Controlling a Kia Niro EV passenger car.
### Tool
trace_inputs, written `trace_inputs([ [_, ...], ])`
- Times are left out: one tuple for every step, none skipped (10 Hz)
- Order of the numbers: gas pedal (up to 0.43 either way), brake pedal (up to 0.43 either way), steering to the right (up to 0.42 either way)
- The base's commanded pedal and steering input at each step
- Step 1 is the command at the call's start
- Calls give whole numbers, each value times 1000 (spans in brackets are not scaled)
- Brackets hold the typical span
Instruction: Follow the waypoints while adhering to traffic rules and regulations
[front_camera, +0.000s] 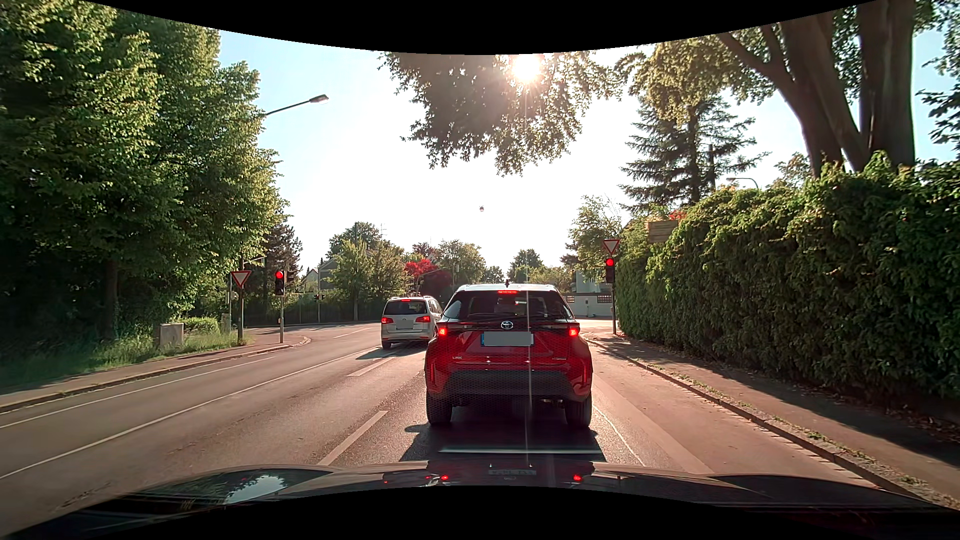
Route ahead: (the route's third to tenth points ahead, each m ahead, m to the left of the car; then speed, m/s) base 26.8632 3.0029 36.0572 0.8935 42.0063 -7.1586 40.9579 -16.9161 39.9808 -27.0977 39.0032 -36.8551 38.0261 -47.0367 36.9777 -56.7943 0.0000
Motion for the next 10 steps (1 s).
trace_inputs([
  [0,250,-7],
  [0,250,-7],
  [0,250,-7],
  [0,250,-7],
  [0,250,-6],
  [0,250,-6],
  [0,250,-7],
  [0,250,-6],
  [0,250,-7],
  [0,250,-7],
])
